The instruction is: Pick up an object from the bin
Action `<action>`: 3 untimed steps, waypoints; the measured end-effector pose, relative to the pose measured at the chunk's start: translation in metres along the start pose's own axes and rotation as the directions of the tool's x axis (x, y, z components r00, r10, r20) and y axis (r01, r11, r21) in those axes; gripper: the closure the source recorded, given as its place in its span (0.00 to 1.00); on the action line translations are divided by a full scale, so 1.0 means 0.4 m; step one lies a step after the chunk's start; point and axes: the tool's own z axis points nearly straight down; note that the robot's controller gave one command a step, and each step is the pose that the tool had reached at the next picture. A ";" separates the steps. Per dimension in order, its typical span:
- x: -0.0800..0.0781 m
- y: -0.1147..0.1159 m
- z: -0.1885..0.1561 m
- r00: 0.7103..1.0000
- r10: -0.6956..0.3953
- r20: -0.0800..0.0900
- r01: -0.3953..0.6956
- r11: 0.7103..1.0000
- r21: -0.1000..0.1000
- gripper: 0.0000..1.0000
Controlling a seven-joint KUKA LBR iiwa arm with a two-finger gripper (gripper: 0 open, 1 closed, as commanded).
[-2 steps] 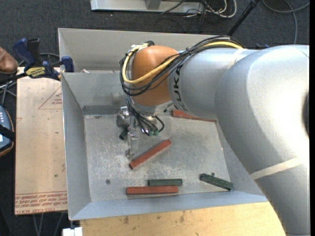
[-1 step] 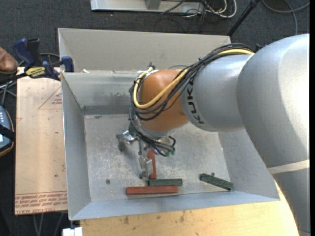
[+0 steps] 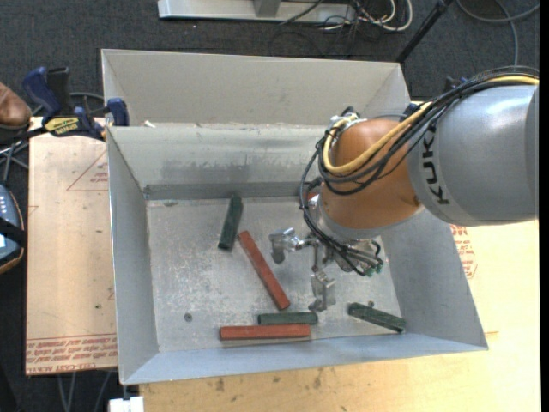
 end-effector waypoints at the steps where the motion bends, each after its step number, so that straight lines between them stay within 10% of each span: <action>1: -0.130 0.061 0.079 0.936 -0.352 0.005 0.353 0.936 -0.004 0.00; 2: -0.132 0.060 0.121 0.710 -0.704 0.005 0.704 0.710 -0.003 0.00; 3: -0.134 0.059 0.118 0.711 -0.703 0.006 0.703 0.711 -0.002 1.00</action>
Offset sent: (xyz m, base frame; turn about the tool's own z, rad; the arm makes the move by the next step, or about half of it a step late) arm 0.0344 0.0436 -0.0304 -0.3613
